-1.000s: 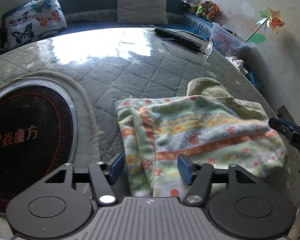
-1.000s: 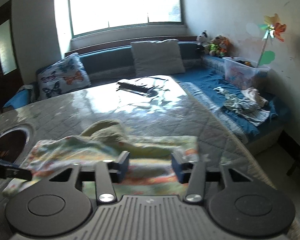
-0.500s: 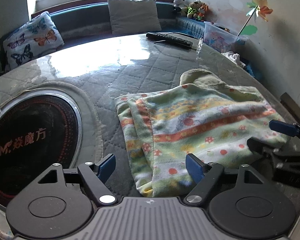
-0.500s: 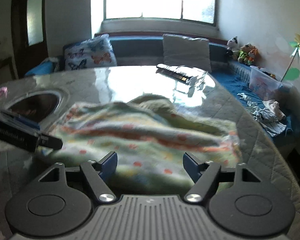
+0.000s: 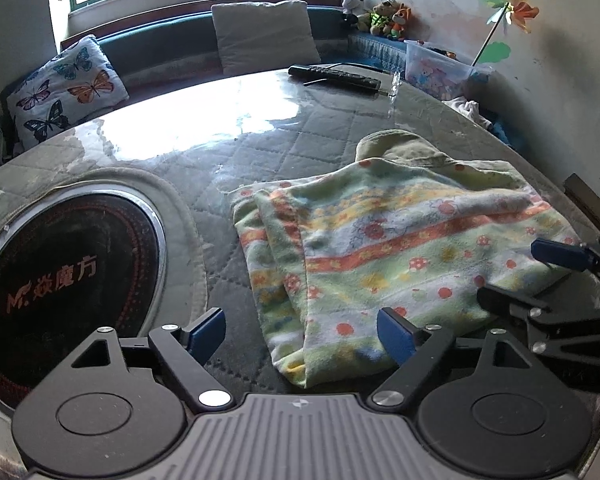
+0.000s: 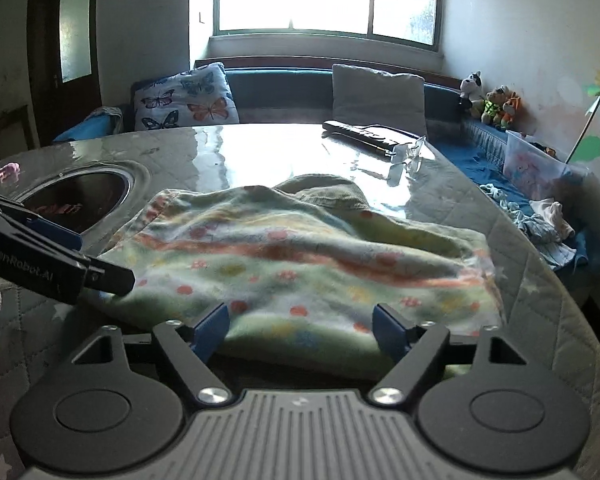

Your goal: Fold clothes

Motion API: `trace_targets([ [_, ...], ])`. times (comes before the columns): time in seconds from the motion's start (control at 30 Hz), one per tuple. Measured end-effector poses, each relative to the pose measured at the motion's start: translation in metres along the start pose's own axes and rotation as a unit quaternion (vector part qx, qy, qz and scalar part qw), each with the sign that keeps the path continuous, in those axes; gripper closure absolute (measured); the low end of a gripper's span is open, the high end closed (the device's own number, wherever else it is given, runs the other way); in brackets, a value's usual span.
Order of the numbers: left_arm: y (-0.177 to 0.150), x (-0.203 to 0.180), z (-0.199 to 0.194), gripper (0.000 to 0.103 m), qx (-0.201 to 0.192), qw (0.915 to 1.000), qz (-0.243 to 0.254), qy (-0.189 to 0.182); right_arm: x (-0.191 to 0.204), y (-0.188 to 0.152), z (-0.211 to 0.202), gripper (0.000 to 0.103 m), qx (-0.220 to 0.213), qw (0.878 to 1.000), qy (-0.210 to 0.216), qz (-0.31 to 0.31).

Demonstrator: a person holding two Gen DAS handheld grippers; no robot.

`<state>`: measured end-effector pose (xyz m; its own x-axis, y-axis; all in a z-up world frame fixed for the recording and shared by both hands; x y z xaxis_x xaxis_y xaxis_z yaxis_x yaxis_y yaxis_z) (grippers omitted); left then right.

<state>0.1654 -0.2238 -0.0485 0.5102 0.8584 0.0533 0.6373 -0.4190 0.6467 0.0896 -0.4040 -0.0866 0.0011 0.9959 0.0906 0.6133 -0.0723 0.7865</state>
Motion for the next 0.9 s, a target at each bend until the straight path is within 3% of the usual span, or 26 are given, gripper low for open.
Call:
trace_targets([
  [0.27,-0.005,0.000,-0.007,0.010,-0.005,1.0000,-0.006,0.003,-0.006,-0.004,-0.011,0.005,-0.009,1.000,-0.011,0.017],
  [0.5,-0.012,-0.001,-0.016,0.002,-0.015,0.9999,-0.006,0.005,-0.017,-0.013,-0.019,0.000,-0.007,0.999,-0.023,0.039],
  [0.9,-0.029,-0.012,-0.024,0.000,-0.013,0.9999,0.001,-0.009,-0.020,-0.024,-0.031,0.000,-0.002,0.997,-0.046,0.068],
])
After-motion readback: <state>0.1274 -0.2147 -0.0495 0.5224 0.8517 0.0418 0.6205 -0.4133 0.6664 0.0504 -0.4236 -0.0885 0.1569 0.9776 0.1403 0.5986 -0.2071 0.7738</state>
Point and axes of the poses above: each gripper's, at about its wrist camera, not at the fingertips, and z roughly the way its jaws point, x to its left, y to its top, the point moved 4 cm from there along z, roughly the way its jaws point, and after that the axes turned 8 degrees about z, right-handed, at the moved point
